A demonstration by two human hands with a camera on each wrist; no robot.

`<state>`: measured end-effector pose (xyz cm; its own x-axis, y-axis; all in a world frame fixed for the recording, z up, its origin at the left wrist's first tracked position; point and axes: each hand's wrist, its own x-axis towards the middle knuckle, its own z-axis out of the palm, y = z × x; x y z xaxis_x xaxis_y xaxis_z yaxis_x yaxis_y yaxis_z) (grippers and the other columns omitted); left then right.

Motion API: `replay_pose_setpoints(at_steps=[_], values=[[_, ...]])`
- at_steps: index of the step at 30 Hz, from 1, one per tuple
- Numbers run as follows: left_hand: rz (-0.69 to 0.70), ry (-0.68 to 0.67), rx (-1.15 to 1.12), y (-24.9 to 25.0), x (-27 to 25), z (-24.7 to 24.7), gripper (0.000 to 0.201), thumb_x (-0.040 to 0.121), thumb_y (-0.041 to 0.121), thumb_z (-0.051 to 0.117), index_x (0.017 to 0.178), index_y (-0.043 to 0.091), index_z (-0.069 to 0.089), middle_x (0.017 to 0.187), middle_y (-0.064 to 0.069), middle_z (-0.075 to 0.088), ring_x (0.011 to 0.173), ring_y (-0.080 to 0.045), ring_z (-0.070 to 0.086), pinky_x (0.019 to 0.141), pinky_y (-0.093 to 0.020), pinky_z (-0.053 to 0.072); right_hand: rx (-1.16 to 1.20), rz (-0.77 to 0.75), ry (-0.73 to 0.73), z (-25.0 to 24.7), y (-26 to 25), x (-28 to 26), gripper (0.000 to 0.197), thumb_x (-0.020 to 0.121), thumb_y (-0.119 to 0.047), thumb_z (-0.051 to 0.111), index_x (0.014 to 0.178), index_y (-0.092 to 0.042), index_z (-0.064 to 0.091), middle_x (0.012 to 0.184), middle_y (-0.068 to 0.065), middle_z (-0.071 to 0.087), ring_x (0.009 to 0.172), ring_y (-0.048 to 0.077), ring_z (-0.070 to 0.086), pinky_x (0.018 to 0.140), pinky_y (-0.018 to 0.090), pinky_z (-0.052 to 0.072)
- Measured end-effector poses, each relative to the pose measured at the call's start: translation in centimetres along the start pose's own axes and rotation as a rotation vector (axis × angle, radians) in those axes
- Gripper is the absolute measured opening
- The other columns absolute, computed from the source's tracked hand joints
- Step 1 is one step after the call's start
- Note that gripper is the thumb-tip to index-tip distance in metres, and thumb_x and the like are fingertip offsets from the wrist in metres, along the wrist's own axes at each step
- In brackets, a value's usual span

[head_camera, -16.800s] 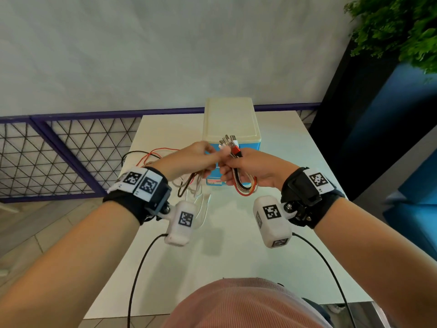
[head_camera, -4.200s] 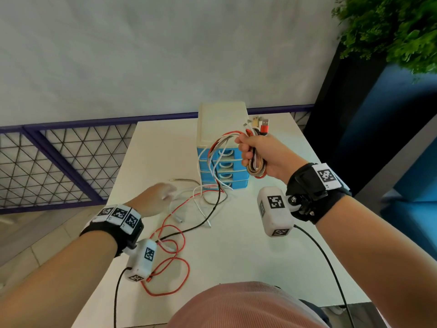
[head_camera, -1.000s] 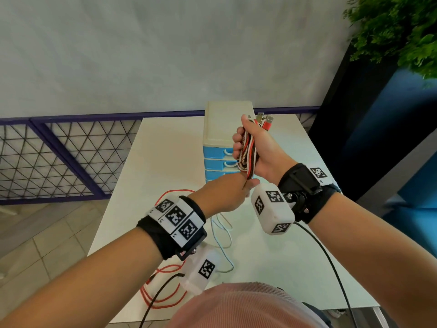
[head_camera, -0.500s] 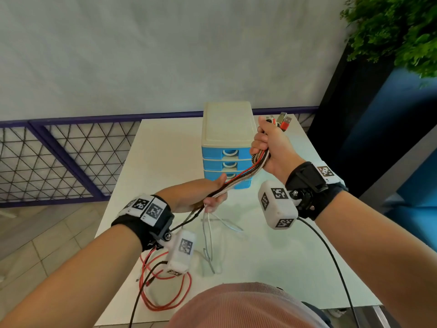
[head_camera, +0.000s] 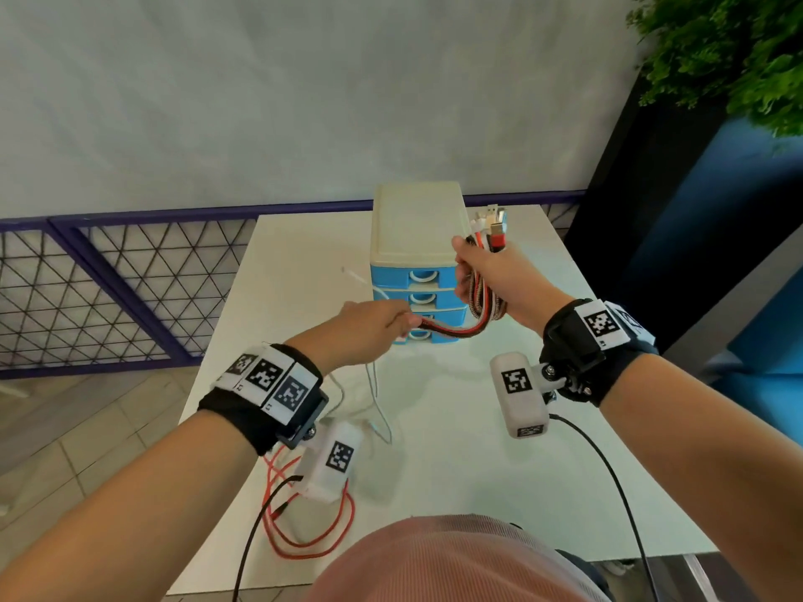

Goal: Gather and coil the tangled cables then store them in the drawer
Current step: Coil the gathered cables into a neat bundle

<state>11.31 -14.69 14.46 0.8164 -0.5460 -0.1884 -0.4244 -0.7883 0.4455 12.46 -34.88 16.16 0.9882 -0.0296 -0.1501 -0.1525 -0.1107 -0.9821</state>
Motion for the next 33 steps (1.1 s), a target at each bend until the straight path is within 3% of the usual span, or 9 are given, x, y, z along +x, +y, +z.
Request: replay_pose_setpoints(at_steps=[4,9,12,15,21,25,28,30,33], values=[[0.04,0.19,0.14,0.8,0.6,-0.5,0.021,0.101,0.032,0.034,0.084,0.022,0.041,0.084,0.006,0.056,0.084,-0.021,0.052,0.08,-0.036,0.025,-0.033,0.057,-0.158,0.8,0.3,-0.4,0.032,0.097,-0.033,0.056,0.099,-0.003,0.064,0.087,0.011,0.073,0.076,0.019,0.072,0.079,0.034,0.058],[0.159,0.293,0.055,1.2,0.6,-0.8,0.017,0.101,0.024,0.037,0.088,0.033,0.044,0.085,0.015,0.053,0.081,-0.008,0.046,0.08,-0.03,0.023,-0.007,0.134,-0.393,1.5,0.4,-1.0,0.036,0.095,-0.039,0.058,0.108,-0.005,0.063,0.095,0.016,0.068,0.09,0.028,0.069,0.093,0.043,0.054],[0.212,0.29,-0.1,1.2,0.5,-1.1,0.01,0.096,0.019,0.049,0.09,0.027,0.052,0.084,0.014,0.056,0.076,-0.002,0.05,0.072,-0.016,0.033,0.117,0.255,-0.541,1.6,0.0,-1.8,0.035,0.101,-0.037,0.044,0.11,-0.007,0.06,0.105,0.022,0.064,0.09,0.027,0.07,0.083,0.038,0.058],[0.234,0.285,-0.179,1.0,0.3,-1.5,0.023,0.089,0.015,0.061,0.085,0.033,0.048,0.076,0.023,0.052,0.073,0.011,0.053,0.064,-0.003,0.036,0.122,0.333,-0.638,1.7,0.2,-2.4,0.041,0.099,-0.042,0.04,0.113,-0.009,0.061,0.112,0.024,0.068,0.102,0.032,0.069,0.093,0.044,0.052],[0.133,0.29,-0.243,0.5,0.3,-1.3,0.027,0.085,0.025,0.068,0.095,0.02,0.044,0.084,0.004,0.063,0.077,-0.007,0.06,0.057,-0.015,0.044,0.325,0.321,-0.617,2.4,1.5,-2.9,0.035,0.094,-0.03,0.052,0.12,-0.008,0.06,0.119,0.024,0.063,0.117,0.038,0.06,0.105,0.047,0.043],[0.119,0.282,-0.336,0.0,0.3,-1.1,0.029,0.084,0.024,0.068,0.099,0.016,0.045,0.089,-0.003,0.068,0.072,-0.01,0.062,0.059,-0.015,0.044,0.338,0.297,-0.596,2.4,1.6,-2.9,0.021,0.094,-0.015,0.054,0.108,-0.002,0.063,0.094,0.014,0.071,0.087,0.024,0.071,0.086,0.037,0.058],[0.059,0.204,-0.557,0.0,0.4,-1.7,0.031,0.083,0.012,0.07,0.101,0.008,0.045,0.083,-0.007,0.068,0.054,-0.004,0.058,0.051,-0.017,0.048,0.298,0.279,-0.605,2.6,1.3,-3.1,0.01,0.095,-0.011,0.055,0.102,-0.004,0.058,0.072,0.002,0.062,0.062,0.012,0.062,0.065,0.028,0.055],[0.016,0.114,-0.694,-0.3,0.5,-2.4,0.03,0.08,0.008,0.072,0.096,0.007,0.046,0.071,-0.005,0.06,0.046,-0.007,0.051,0.044,-0.021,0.045,0.273,0.249,-0.619,2.8,1.1,-3.2,0.005,0.096,-0.012,0.055,0.099,-0.008,0.056,0.066,-0.001,0.054,0.056,0.009,0.053,0.06,0.026,0.051],[-0.006,-0.065,-0.789,-1.0,0.4,-3.2,0.025,0.082,0.019,0.072,0.091,0.013,0.05,0.061,-0.002,0.046,0.046,-0.01,0.038,0.044,-0.022,0.037,0.195,0.202,-0.6,2.7,0.9,-3.1,0.006,0.096,-0.014,0.057,0.092,-0.012,0.055,0.063,-0.002,0.047,0.053,0.008,0.047,0.058,0.026,0.049]])
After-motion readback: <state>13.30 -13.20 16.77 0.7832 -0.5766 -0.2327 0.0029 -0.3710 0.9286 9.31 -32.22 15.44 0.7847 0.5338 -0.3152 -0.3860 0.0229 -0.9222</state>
